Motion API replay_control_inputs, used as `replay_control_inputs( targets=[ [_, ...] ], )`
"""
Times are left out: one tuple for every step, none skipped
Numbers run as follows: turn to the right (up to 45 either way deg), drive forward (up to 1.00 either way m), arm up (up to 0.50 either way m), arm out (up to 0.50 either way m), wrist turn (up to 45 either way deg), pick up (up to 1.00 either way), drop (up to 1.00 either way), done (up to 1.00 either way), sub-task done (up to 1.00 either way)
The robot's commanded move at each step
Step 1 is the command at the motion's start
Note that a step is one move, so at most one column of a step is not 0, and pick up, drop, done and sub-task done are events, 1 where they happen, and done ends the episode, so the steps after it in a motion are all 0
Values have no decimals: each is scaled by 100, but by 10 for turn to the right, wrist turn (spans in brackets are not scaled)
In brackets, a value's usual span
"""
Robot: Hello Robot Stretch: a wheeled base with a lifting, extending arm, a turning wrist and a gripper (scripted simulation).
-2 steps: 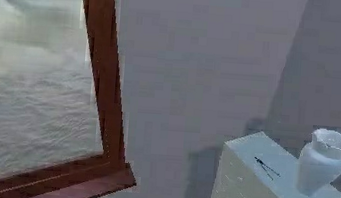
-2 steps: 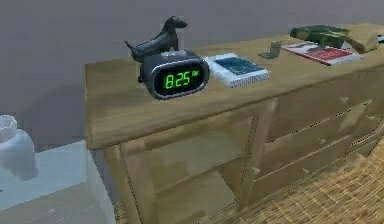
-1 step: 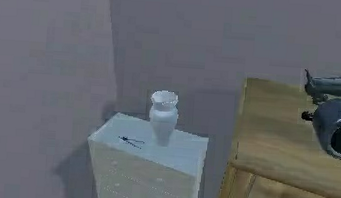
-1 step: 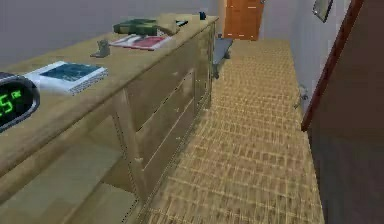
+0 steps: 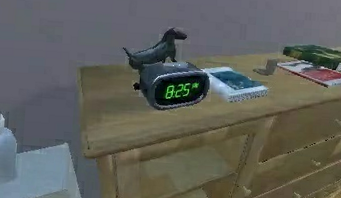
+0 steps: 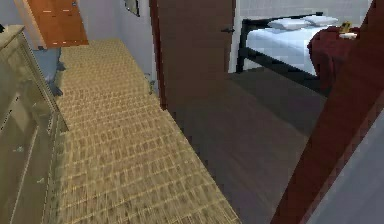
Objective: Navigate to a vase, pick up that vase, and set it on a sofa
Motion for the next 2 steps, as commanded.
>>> replay_control_inputs(
  targets=[
    [330,0,0,0,0,0,0,0,0],
    [0,35,0,0,0,0,0,0,0]
  ],
)
